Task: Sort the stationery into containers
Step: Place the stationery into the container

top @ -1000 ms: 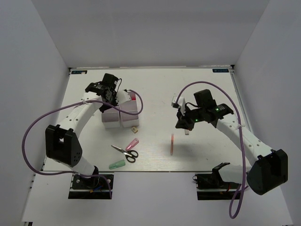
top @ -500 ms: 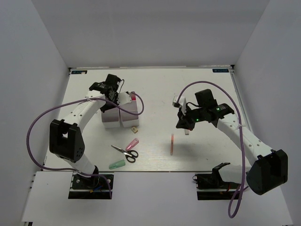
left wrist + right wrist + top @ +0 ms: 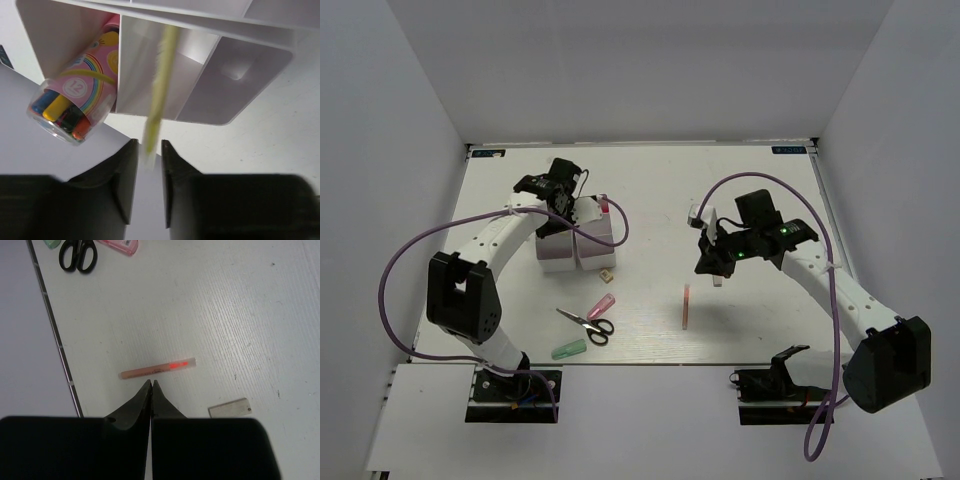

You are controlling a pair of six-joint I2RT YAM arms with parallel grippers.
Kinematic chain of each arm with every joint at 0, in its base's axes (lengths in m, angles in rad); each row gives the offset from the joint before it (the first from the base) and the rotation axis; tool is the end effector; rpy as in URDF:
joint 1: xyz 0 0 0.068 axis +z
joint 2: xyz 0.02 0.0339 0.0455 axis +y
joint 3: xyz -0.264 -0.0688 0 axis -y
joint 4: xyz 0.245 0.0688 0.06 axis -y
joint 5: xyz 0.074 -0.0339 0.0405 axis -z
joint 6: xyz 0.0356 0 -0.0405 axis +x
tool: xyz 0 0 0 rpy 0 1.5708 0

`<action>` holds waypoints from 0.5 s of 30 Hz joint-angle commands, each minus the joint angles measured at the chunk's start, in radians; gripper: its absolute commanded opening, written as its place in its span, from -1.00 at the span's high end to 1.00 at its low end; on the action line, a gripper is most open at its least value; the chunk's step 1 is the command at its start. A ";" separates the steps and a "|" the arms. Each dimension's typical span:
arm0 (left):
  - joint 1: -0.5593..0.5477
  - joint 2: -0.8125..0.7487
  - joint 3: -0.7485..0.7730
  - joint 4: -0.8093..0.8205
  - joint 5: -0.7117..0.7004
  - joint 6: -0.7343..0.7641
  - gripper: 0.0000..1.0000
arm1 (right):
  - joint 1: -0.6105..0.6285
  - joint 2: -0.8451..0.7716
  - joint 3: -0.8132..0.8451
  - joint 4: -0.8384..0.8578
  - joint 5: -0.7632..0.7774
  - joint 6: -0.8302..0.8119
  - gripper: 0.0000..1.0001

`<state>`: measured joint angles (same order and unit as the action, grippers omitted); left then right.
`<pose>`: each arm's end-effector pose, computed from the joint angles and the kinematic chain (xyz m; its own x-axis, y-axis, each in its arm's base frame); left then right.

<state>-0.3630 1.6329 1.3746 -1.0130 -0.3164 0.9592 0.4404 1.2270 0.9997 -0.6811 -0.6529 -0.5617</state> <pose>0.3035 -0.1034 0.2694 -0.3068 0.9489 0.0740 0.8758 0.2511 0.4123 0.2134 0.1245 0.2846 -0.2433 -0.5824 -0.7756 -0.9525 0.2943 0.0779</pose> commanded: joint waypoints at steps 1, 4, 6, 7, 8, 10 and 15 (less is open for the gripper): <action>-0.004 -0.008 0.020 0.022 -0.018 -0.005 0.13 | -0.009 0.005 0.025 -0.009 -0.027 -0.017 1.00; -0.005 -0.011 0.008 0.034 -0.029 -0.010 0.04 | -0.012 0.002 0.025 -0.009 -0.030 -0.015 1.00; -0.005 -0.012 0.003 0.039 -0.035 -0.013 0.01 | -0.014 0.002 0.025 -0.009 -0.031 -0.015 1.00; -0.005 -0.015 0.003 0.045 -0.036 -0.016 0.01 | -0.015 0.002 0.025 -0.011 -0.033 -0.014 1.00; -0.007 -0.019 0.003 0.042 -0.038 -0.020 0.01 | -0.014 0.002 0.027 -0.011 -0.036 -0.014 1.00; -0.013 -0.033 0.006 0.042 -0.046 -0.034 0.01 | -0.016 0.002 0.025 -0.011 -0.037 -0.012 1.00; -0.094 -0.106 0.047 0.059 -0.139 -0.201 0.01 | -0.023 0.015 0.030 0.000 -0.022 0.034 -0.71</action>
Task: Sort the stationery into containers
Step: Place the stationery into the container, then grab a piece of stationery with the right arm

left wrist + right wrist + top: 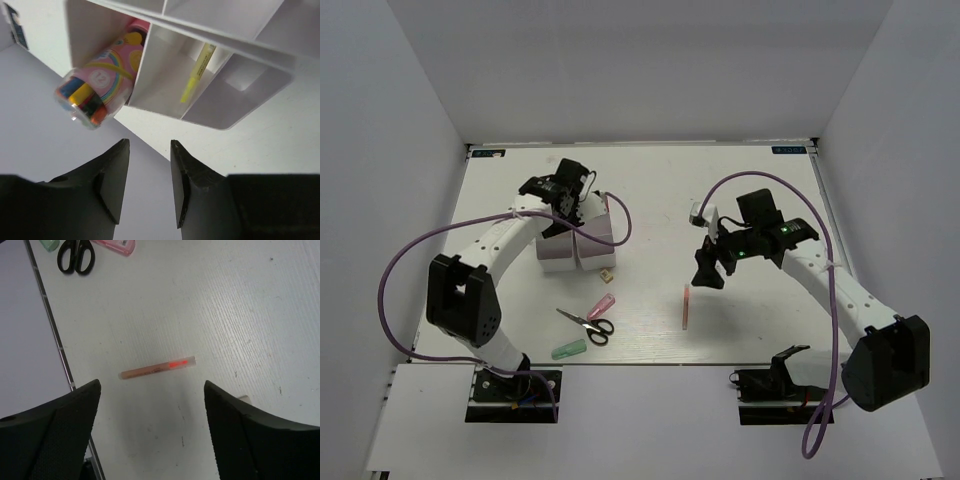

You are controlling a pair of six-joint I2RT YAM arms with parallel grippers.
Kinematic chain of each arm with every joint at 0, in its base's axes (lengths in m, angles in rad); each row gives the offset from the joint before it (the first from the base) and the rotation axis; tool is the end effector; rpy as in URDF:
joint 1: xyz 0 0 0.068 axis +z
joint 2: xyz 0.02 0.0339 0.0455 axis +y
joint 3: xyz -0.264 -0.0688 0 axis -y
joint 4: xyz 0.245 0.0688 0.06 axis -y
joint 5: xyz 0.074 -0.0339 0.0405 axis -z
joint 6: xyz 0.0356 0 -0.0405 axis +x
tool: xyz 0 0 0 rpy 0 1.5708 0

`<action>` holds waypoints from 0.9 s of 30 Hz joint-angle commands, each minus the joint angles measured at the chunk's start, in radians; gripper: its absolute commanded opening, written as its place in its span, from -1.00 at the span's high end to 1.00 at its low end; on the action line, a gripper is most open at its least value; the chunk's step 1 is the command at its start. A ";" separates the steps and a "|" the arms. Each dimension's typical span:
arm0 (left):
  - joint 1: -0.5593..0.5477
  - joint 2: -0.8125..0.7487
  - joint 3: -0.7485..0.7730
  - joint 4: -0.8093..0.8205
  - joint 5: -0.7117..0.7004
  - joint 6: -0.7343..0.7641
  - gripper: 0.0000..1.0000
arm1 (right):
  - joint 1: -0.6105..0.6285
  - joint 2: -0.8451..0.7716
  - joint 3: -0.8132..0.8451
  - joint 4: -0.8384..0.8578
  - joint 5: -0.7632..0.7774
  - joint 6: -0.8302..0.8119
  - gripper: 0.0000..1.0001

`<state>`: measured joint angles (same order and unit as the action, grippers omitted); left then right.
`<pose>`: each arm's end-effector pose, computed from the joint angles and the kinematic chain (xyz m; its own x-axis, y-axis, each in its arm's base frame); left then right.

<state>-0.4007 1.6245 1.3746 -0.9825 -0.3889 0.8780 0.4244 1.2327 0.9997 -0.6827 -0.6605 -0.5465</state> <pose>0.3017 -0.1131 0.2738 -0.3662 0.9284 0.0632 0.8248 0.2924 0.4839 0.2160 0.1216 0.2834 -0.2714 -0.5730 -0.7733 -0.9444 0.3136 0.0990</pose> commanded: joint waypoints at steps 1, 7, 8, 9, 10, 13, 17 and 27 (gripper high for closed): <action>-0.075 -0.136 0.041 0.039 -0.089 -0.190 0.01 | -0.007 0.011 0.033 0.003 -0.007 0.023 -0.77; -0.199 -0.382 -0.049 -0.039 -0.063 -0.832 -0.82 | -0.009 0.155 0.129 -0.125 0.146 0.178 1.00; -0.193 -0.507 -0.139 -0.025 0.011 -0.867 -1.00 | 0.000 0.180 0.137 -0.141 0.166 0.222 1.00; -0.181 -0.547 -0.232 0.048 0.048 -0.989 -1.00 | 0.008 0.195 0.148 -0.150 0.233 0.279 1.00; -0.179 -0.590 -0.271 0.065 0.091 -1.017 -1.00 | 0.013 0.221 0.151 -0.164 0.255 0.301 0.98; -0.171 -0.779 -0.463 0.146 0.090 -1.100 -1.00 | 0.045 0.251 0.137 -0.150 0.400 0.419 -0.38; -0.174 -0.971 -0.592 0.235 0.079 -1.099 -1.00 | 0.117 0.212 0.085 -0.078 0.432 0.519 -0.81; -0.171 -1.049 -0.720 0.245 -0.082 -1.094 -1.00 | 0.224 0.347 0.089 -0.012 0.602 0.726 -0.21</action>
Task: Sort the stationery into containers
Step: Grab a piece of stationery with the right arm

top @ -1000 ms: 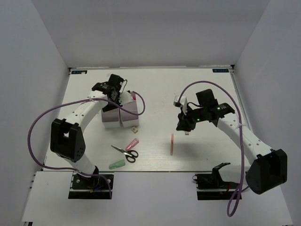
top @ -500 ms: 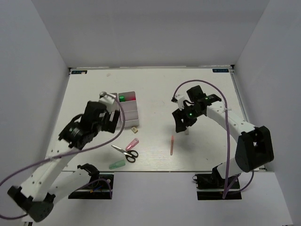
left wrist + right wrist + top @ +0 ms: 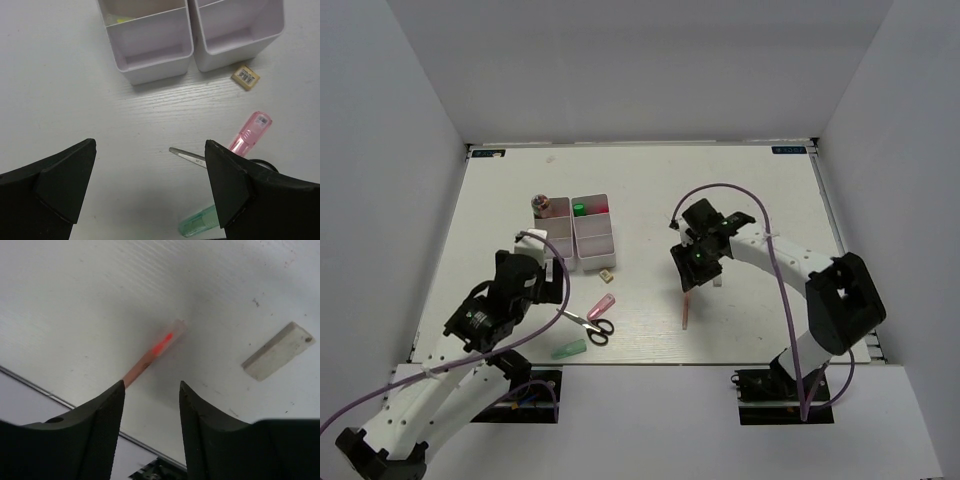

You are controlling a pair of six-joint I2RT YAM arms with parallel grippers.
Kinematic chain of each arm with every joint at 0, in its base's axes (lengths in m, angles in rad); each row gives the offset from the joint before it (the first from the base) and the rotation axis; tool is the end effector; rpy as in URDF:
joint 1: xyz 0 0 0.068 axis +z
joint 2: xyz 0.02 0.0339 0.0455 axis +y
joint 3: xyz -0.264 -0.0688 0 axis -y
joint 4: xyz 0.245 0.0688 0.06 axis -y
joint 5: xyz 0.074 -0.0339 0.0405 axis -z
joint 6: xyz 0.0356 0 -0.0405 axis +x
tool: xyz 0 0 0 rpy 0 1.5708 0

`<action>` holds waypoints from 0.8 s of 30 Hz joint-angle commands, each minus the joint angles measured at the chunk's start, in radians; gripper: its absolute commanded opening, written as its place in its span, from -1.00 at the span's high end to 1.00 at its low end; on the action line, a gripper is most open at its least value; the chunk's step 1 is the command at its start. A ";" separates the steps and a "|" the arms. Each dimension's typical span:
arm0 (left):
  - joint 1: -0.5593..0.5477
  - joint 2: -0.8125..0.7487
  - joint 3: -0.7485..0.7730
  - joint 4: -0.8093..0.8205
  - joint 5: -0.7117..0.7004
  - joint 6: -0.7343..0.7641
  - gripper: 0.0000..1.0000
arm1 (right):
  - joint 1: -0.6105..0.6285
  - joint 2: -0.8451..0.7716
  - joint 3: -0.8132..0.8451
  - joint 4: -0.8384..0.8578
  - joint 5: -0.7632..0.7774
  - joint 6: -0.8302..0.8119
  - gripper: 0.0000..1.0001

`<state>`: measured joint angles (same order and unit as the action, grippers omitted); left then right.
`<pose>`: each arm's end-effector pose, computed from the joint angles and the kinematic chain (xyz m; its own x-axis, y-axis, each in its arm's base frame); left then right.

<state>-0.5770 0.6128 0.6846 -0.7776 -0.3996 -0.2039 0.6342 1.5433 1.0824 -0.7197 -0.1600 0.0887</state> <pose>0.1126 -0.0568 0.2735 -0.5839 0.1575 -0.7964 0.1390 0.9859 0.0930 0.2386 0.1826 0.2212 -0.7982 -0.4786 -0.3658 -0.5653 0.8049 0.1805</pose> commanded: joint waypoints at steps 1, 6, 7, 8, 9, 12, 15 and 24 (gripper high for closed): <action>0.003 -0.047 -0.043 0.053 -0.082 -0.005 -1.00 | 0.027 0.067 0.008 0.026 0.121 0.114 0.05; 0.005 -0.197 -0.177 0.153 -0.097 0.040 -1.00 | 0.045 0.129 0.022 0.029 0.255 0.192 0.57; 0.005 -0.224 -0.194 0.165 -0.100 0.044 -1.00 | 0.048 0.142 0.021 0.029 0.257 0.194 0.57; 0.003 -0.246 -0.206 0.166 -0.097 0.053 -1.00 | 0.045 0.152 0.024 0.029 0.257 0.204 0.57; 0.005 -0.254 -0.211 0.167 -0.099 0.054 -1.00 | 0.045 0.159 0.025 0.029 0.254 0.204 0.57; 0.005 -0.272 -0.215 0.173 -0.100 0.054 -1.00 | 0.048 0.182 0.031 0.032 0.235 0.220 0.53; 0.006 -0.255 -0.209 0.160 -0.094 0.052 -1.00 | 0.048 0.189 0.039 0.028 0.188 0.233 0.37; 0.023 -0.235 -0.209 0.153 -0.054 0.043 -1.00 | 0.045 0.167 0.050 0.028 0.109 0.250 0.21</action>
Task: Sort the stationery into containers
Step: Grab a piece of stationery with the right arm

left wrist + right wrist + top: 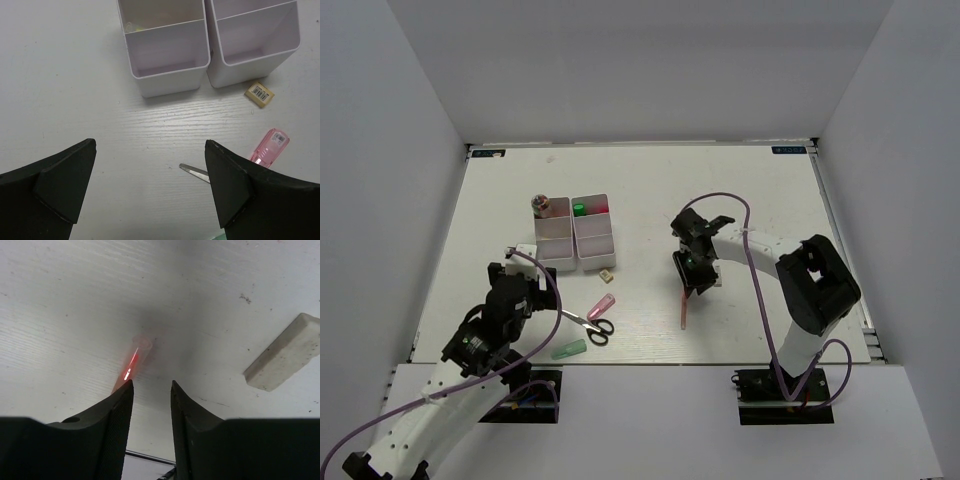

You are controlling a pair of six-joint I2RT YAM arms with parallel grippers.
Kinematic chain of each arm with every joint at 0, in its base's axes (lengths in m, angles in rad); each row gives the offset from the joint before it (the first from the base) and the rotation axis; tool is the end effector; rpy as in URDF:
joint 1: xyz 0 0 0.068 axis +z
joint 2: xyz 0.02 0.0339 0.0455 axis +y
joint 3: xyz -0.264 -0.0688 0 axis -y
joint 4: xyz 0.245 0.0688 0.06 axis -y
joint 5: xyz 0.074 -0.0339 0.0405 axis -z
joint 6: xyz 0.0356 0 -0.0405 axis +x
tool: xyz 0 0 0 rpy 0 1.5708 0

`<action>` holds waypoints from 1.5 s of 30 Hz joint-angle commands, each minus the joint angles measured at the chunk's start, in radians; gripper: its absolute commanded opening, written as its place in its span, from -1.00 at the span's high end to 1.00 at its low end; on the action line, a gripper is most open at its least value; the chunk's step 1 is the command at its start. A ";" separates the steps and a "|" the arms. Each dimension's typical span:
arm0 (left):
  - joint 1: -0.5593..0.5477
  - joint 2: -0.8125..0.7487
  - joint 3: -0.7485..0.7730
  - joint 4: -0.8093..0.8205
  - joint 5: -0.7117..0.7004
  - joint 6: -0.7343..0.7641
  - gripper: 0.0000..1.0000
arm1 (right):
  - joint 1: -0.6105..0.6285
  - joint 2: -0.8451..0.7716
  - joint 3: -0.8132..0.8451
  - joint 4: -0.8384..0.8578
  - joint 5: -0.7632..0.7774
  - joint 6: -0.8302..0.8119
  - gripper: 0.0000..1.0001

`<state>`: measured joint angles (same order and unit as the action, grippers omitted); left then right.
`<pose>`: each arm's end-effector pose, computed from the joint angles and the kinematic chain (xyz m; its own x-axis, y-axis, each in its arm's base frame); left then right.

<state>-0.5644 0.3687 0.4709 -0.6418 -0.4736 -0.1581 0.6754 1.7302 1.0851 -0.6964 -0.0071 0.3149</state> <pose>0.0949 -0.0408 0.2390 -0.4516 0.1201 -0.8841 0.0753 0.9925 0.0963 0.2485 0.1994 0.1681 -0.9167 -0.3375 -0.2140 -0.3603 0.9297 0.0770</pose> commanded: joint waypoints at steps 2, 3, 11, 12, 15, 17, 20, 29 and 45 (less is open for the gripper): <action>0.014 0.010 0.005 0.018 0.026 -0.001 -1.00 | 0.003 -0.018 0.047 0.011 -0.066 0.027 0.21; 0.011 0.009 0.005 0.018 0.024 -0.001 -1.00 | 0.006 -0.015 0.056 0.008 -0.073 0.027 0.23; 0.012 0.013 0.005 0.019 0.038 -0.004 -1.00 | 0.004 -0.008 0.071 0.015 -0.103 0.039 0.23; 0.011 0.012 0.003 0.018 0.041 -0.004 -1.00 | 0.004 0.015 0.078 0.018 -0.111 0.053 0.23; 0.009 0.009 0.003 0.014 0.039 -0.006 -1.00 | 0.006 0.052 0.096 0.021 -0.103 0.076 0.23; 0.012 0.001 0.003 0.013 0.038 -0.004 -1.00 | 0.018 0.063 0.102 0.023 -0.068 0.095 0.27; 0.011 -0.004 0.000 0.014 0.038 -0.006 -1.00 | 0.000 0.083 0.102 0.021 -0.037 0.119 0.30; 0.012 -0.002 -0.002 0.021 0.041 0.000 -1.00 | 0.001 0.095 0.075 0.037 -0.028 0.133 0.33; 0.012 -0.010 -0.002 0.014 0.032 -0.003 -1.00 | -0.002 0.184 0.070 0.029 -0.045 0.141 1.00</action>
<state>-0.5583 0.3683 0.4706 -0.6418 -0.4450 -0.1581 0.6712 1.8416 1.1690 -0.6827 -0.0605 0.4656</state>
